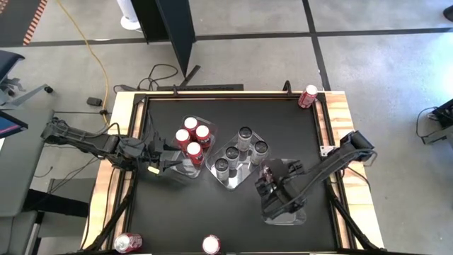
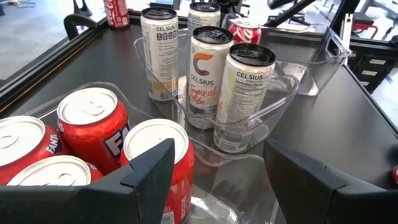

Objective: Sort soda cans
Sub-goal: Put the red soda can into the right transparent bin

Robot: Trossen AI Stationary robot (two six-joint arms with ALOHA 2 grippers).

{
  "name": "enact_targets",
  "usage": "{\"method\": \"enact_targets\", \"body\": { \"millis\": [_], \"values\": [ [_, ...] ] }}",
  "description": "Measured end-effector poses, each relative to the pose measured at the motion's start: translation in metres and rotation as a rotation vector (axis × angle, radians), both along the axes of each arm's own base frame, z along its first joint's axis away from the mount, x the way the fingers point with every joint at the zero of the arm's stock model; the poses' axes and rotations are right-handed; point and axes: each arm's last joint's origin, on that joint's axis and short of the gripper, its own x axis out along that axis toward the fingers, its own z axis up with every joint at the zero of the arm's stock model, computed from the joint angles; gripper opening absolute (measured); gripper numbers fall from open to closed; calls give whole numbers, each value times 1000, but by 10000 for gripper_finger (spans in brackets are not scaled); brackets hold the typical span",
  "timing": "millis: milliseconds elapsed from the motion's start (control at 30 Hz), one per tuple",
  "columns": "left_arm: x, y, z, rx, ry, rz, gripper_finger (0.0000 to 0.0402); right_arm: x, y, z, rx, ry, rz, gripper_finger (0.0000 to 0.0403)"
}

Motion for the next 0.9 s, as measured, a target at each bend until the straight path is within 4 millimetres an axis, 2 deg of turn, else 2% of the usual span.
{"method": "enact_targets", "body": {
  "millis": [167, 367, 667, 900],
  "values": [
    [0, 0, 1, -1, -10, 0, 239, -5, -14, 24, -38, -154, -35, 400],
    [0, 0, 1, 10, -14, -3, 239, 5, -48, 33, -89, -205, -136, 399],
    [2, 1, 5, 47, -53, 22, 239, 24, -140, 33, -155, -127, -385, 371],
    [2, 1, 6, 70, -57, 18, 239, 16, -219, 35, -159, -13, -564, 361]
  ]
}}
